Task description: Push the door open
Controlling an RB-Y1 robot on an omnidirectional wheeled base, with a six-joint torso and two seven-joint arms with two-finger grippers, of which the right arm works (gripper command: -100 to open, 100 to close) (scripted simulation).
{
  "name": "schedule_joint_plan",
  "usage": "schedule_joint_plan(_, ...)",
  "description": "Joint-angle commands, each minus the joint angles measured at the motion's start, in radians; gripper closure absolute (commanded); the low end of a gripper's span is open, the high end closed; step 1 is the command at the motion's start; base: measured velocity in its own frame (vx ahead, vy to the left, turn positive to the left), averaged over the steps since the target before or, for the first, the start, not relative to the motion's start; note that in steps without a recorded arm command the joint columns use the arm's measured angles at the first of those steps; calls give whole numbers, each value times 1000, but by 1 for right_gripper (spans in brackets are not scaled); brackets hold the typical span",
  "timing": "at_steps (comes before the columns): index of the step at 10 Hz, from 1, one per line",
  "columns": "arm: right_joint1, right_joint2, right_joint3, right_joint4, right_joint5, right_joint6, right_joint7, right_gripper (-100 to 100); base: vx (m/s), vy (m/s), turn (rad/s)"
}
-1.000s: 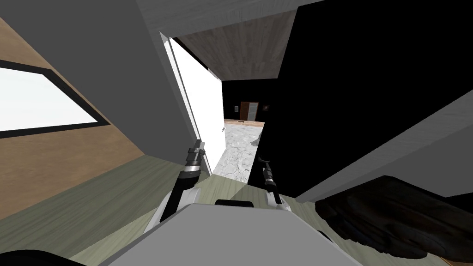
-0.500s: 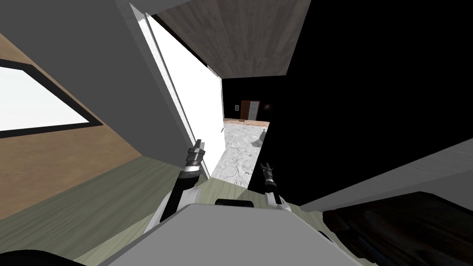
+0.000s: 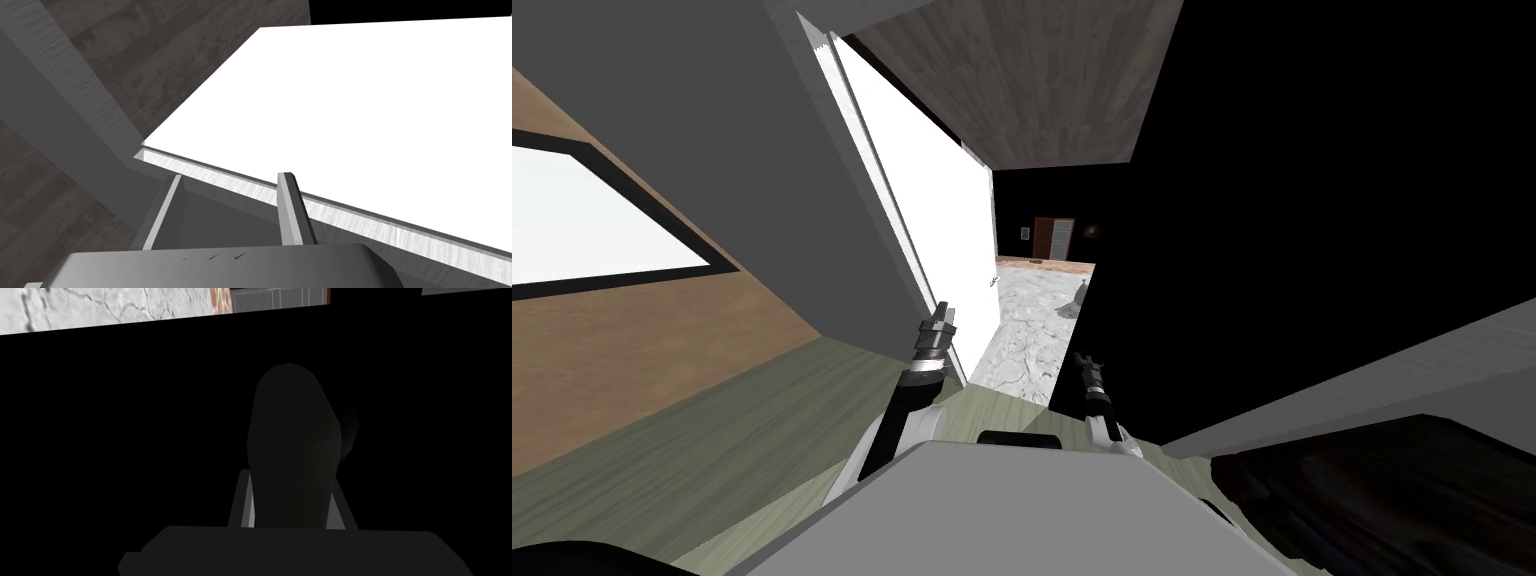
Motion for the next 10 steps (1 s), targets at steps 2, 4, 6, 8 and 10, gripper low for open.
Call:
schedule_joint_plan(2,1,-2,-11,2,-7,-1,4,100,46,4,-15)
schedule_joint_plan(4,2,-5,-22,4,-14,-1,8,100,169,20,-34)
schedule_joint_plan(6,4,-8,-40,8,-25,-2,14,100,196,15,-39)
schedule_joint_plan(8,6,-12,-57,11,-36,-3,20,100,205,33,-53)
schedule_joint_plan(10,8,-15,-76,14,-47,-4,27,100,188,13,-31)
